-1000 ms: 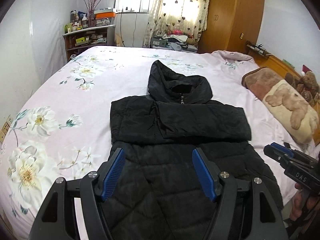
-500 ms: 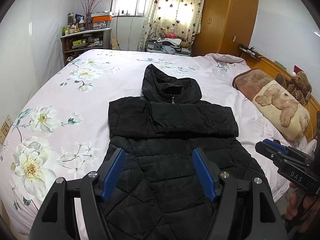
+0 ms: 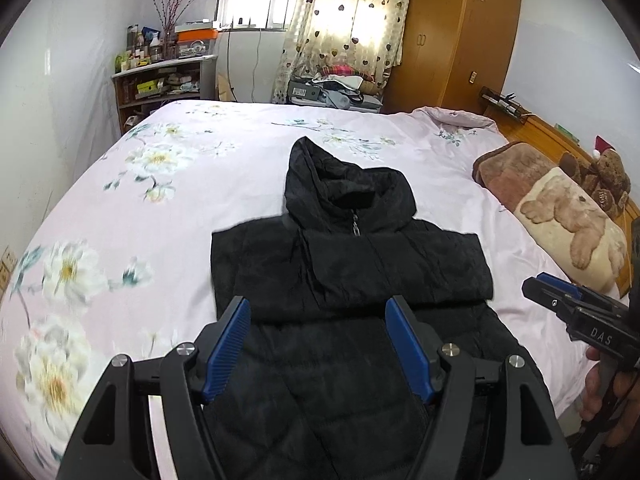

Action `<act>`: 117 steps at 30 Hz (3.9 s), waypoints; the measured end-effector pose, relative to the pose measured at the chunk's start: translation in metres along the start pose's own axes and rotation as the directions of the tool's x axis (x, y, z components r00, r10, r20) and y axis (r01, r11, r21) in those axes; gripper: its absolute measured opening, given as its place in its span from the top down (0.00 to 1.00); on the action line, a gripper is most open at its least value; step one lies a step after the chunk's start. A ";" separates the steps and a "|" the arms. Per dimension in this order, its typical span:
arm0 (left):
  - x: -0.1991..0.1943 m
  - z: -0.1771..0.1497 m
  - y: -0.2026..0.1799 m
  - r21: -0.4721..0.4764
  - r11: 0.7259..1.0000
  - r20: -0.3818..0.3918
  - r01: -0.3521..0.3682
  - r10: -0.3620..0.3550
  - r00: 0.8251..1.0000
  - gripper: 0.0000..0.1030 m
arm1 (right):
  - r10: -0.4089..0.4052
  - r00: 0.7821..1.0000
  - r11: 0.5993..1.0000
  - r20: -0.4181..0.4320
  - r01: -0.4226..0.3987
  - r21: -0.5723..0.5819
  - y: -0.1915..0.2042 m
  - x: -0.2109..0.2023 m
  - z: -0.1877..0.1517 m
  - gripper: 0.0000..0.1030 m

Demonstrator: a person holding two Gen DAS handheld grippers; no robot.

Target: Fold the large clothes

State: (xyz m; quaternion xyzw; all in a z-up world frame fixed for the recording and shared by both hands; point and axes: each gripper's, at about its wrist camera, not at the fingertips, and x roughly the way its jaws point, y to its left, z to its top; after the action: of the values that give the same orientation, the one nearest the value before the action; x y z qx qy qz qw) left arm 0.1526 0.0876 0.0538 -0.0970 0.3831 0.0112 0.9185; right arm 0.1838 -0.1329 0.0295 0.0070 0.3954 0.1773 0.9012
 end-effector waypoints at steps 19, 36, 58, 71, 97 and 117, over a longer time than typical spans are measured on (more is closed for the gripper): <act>0.251 0.149 0.037 -0.028 1.000 -0.121 -0.005 0.002 0.993 0.30 | 0.006 0.993 0.997 -0.114 0.003 0.078 -0.076 0.223 0.159 0.52; 0.362 0.149 0.035 -0.030 1.000 -0.177 -0.003 -0.002 0.984 0.94 | -0.057 0.978 0.992 -0.202 0.078 0.098 -0.109 0.336 0.188 0.89; 0.135 0.042 0.031 -0.004 0.994 -0.034 0.109 -0.109 0.993 0.96 | 0.072 0.995 0.975 -0.067 -0.056 0.214 -0.079 0.132 0.049 0.91; 0.138 0.120 0.044 -0.014 0.999 0.078 0.047 -0.046 0.996 0.42 | 0.037 0.983 0.974 -0.178 0.004 0.226 -0.094 0.146 -0.019 1.00; 0.281 0.155 0.044 -0.010 0.998 -0.094 0.066 -0.067 0.993 0.38 | 0.112 0.990 0.993 -0.080 -0.108 0.052 -0.091 0.250 0.181 0.92; 0.167 0.197 0.006 0.012 0.983 0.051 0.184 -0.185 0.982 0.31 | 0.367 0.907 0.930 -0.207 -0.359 0.075 -0.055 0.168 -0.029 0.92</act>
State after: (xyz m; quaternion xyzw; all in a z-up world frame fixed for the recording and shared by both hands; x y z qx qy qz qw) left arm 0.4084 0.1214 0.0703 -0.1284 0.3486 -0.0727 0.9256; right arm 0.2857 -0.1337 -0.1182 0.0767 0.4864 0.3343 0.8036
